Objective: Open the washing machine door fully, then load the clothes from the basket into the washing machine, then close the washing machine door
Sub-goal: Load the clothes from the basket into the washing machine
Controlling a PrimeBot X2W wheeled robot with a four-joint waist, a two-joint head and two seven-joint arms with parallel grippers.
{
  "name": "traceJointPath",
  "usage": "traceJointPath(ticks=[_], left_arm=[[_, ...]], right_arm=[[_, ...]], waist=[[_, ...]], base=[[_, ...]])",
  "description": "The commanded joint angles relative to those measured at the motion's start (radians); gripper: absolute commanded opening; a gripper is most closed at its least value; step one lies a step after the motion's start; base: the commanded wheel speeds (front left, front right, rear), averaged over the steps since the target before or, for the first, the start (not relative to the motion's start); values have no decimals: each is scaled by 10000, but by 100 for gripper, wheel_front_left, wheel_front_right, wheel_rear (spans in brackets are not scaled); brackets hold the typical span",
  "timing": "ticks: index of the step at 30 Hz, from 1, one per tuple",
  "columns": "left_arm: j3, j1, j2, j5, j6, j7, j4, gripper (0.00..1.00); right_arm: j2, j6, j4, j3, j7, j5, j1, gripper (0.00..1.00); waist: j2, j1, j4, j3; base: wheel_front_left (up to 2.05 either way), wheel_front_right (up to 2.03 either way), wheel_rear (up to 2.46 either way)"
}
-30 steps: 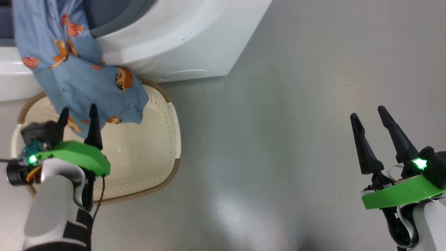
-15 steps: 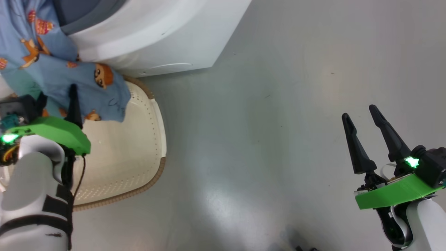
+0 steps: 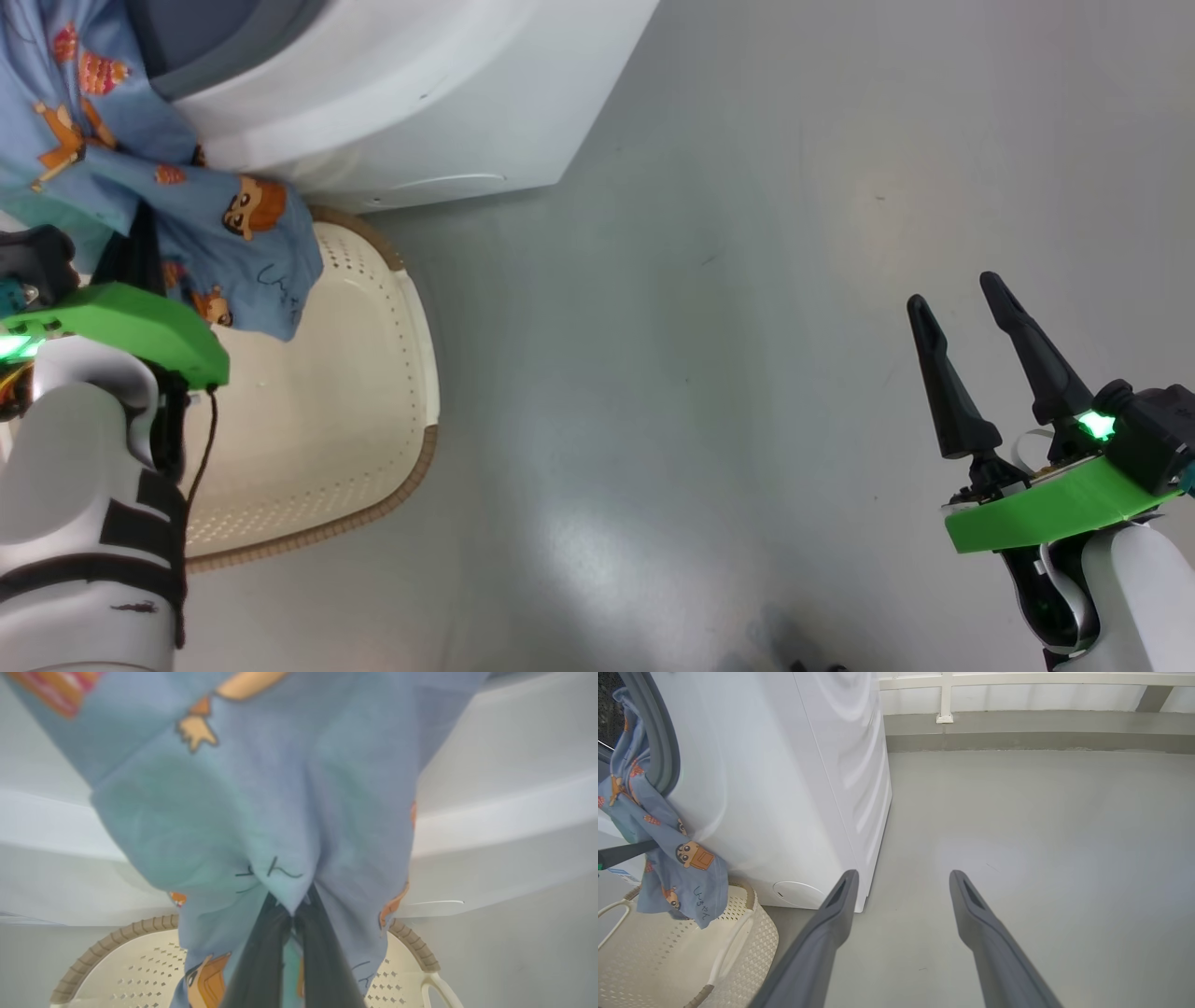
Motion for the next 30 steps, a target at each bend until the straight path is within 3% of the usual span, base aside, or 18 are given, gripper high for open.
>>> traceJointPath(ticks=[1, 13, 22, 30], left_arm=[[278, 378, 198, -119, -93, -65, -446, 0], [779, 2033, -546, -184, -324, -65, -3659, 0], [769, 2633, -719, -2, -394, -65, -5630, 0], [486, 1736, -693, 259, -491, -65, -6653, 0]], right_arm=[[-120, 27, -155, 69, -48, 67, 224, 100], [-174, 27, -160, -108, -48, 1, 511, 100], [-187, 27, -172, -233, -48, -28, 714, 100], [-147, 27, -195, -335, -48, -36, 803, 100]], waist=[[-1, 0, 122, -117], [-1, 0, 645, -774], [-1, 0, 856, -1016], [-1, 0, 1010, -1074]], base=[[0, 0, 0], [0, 0, 0], [0, 0, 0], [0, 0, 0]])
